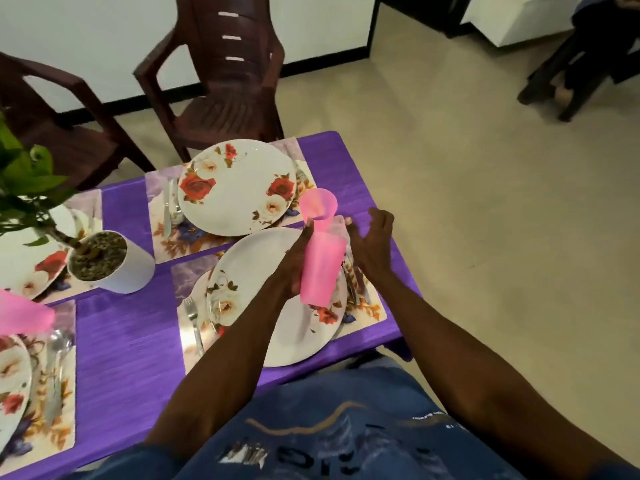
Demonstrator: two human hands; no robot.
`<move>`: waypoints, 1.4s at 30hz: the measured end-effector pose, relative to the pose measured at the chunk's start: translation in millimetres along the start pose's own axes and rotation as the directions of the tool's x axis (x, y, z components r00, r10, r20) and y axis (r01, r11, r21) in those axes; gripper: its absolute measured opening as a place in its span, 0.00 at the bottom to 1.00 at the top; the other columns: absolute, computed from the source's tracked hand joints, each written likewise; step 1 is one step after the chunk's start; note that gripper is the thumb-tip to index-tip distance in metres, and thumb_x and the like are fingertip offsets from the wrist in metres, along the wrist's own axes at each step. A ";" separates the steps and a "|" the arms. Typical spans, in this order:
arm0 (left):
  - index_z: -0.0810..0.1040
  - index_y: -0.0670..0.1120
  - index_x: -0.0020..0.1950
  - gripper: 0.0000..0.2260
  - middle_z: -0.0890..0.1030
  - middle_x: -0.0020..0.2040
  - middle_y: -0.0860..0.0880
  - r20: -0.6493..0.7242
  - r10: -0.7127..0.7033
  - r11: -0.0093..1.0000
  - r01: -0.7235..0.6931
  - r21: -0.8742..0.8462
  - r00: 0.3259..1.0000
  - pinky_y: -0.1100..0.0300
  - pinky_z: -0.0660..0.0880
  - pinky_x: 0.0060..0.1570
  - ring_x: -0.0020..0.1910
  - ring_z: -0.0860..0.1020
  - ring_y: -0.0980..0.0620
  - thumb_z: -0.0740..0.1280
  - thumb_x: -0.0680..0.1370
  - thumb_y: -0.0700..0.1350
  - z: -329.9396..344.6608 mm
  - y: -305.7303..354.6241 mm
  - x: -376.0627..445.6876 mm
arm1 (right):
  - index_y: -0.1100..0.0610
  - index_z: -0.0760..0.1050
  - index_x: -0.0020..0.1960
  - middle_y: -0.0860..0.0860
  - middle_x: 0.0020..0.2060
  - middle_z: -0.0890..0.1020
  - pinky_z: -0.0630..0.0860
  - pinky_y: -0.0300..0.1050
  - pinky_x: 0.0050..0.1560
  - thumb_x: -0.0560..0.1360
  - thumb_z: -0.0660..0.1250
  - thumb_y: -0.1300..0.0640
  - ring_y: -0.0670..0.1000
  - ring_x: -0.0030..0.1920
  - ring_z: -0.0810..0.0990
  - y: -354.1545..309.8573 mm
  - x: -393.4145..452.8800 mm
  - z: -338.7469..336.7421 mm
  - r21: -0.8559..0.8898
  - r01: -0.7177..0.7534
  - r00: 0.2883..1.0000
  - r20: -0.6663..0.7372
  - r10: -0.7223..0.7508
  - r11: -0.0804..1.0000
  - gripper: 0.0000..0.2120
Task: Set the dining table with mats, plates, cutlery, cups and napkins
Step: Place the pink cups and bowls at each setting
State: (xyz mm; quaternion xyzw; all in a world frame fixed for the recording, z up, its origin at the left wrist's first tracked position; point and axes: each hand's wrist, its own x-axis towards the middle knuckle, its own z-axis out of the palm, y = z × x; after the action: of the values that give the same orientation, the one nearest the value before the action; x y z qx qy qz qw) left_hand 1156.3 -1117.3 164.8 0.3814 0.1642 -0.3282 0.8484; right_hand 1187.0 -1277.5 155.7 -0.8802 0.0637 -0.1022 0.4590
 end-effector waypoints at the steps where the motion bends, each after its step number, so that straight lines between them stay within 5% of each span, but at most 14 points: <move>1: 0.77 0.47 0.63 0.34 0.79 0.52 0.47 0.030 -0.001 1.000 0.001 -0.016 1.000 0.53 0.77 0.51 0.50 0.78 0.49 0.78 0.64 0.64 2.6 -1.5 5.4 | 0.62 0.72 0.61 0.57 0.57 0.72 0.75 0.56 0.55 0.76 0.67 0.47 0.58 0.56 0.75 4.4 1.4 -4.5 -0.012 0.007 1.000 -0.017 -0.008 1.000 0.22; 6: 0.78 0.42 0.62 0.35 0.81 0.51 0.41 0.064 -0.152 0.985 0.156 -0.070 0.986 0.48 0.77 0.51 0.47 0.81 0.43 0.70 0.69 0.70 41.1 -11.9 35.6 | 0.64 0.76 0.47 0.59 0.47 0.77 0.70 0.45 0.48 0.78 0.65 0.59 0.59 0.48 0.77 27.8 31.6 -34.5 -0.016 -0.064 0.998 -0.026 0.064 0.998 0.07; 12: 0.69 0.38 0.73 0.45 0.77 0.56 0.37 0.076 -0.129 0.991 0.131 -0.018 0.989 0.44 0.77 0.54 0.50 0.78 0.39 0.78 0.64 0.62 101.5 -12.9 92.9 | 0.62 0.75 0.38 0.56 0.35 0.78 0.67 0.48 0.40 0.78 0.64 0.60 0.55 0.38 0.74 72.7 92.8 -75.3 0.094 -0.183 0.983 0.020 0.182 0.979 0.11; 16: 0.75 0.38 0.67 0.41 0.80 0.52 0.37 0.008 -0.082 0.996 0.082 -0.044 0.997 0.49 0.79 0.48 0.46 0.80 0.41 0.78 0.63 0.62 156.6 -24.6 152.4 | 0.61 0.71 0.34 0.52 0.28 0.74 0.63 0.44 0.34 0.78 0.64 0.59 0.49 0.32 0.68 106.5 145.1 -115.8 0.196 -0.290 0.955 0.123 0.270 0.937 0.14; 20: 0.83 0.41 0.57 0.31 0.83 0.48 0.39 -0.092 -0.052 0.997 0.045 -0.070 0.994 0.52 0.78 0.46 0.43 0.81 0.43 0.69 0.69 0.66 219.8 -41.4 213.3 | 0.66 0.75 0.39 0.60 0.33 0.79 0.71 0.44 0.34 0.78 0.63 0.58 0.49 0.30 0.74 142.2 197.4 -175.1 0.223 -0.395 0.914 0.195 0.357 0.891 0.14; 30: 0.83 0.43 0.55 0.25 0.81 0.49 0.39 -0.244 -0.032 0.997 0.047 0.056 0.969 0.50 0.76 0.47 0.42 0.79 0.40 0.74 0.70 0.62 332.8 -59.2 311.7 | 0.66 0.76 0.43 0.54 0.34 0.79 0.75 0.48 0.40 0.78 0.64 0.58 0.46 0.30 0.77 202.7 283.8 -282.5 0.267 -0.459 0.883 0.240 0.403 0.847 0.11; 35: 0.76 0.43 0.64 0.29 0.82 0.52 0.40 -0.235 0.051 0.995 -0.029 0.095 0.971 0.50 0.77 0.46 0.43 0.80 0.42 0.73 0.72 0.61 361.0 -42.4 347.2 | 0.62 0.76 0.41 0.55 0.38 0.82 0.78 0.55 0.45 0.77 0.64 0.57 0.56 0.39 0.79 209.9 316.6 -296.5 0.245 -0.427 0.894 0.256 0.366 0.870 0.10; 42: 0.79 0.43 0.58 0.24 0.81 0.49 0.40 -0.239 0.081 0.996 -0.068 0.063 0.968 0.49 0.77 0.48 0.44 0.79 0.42 0.73 0.73 0.60 354.3 -9.8 387.6 | 0.57 0.79 0.41 0.50 0.38 0.82 0.73 0.45 0.43 0.76 0.65 0.58 0.47 0.39 0.77 194.4 379.2 -284.4 0.273 -0.378 0.894 0.357 0.272 0.885 0.07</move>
State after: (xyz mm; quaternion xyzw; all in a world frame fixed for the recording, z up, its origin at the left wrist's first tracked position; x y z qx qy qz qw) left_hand 1442.9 -1556.9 186.5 0.4471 0.2427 -0.2516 0.8234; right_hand 1483.8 -1692.6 200.8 -0.7704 0.1215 0.1066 0.6167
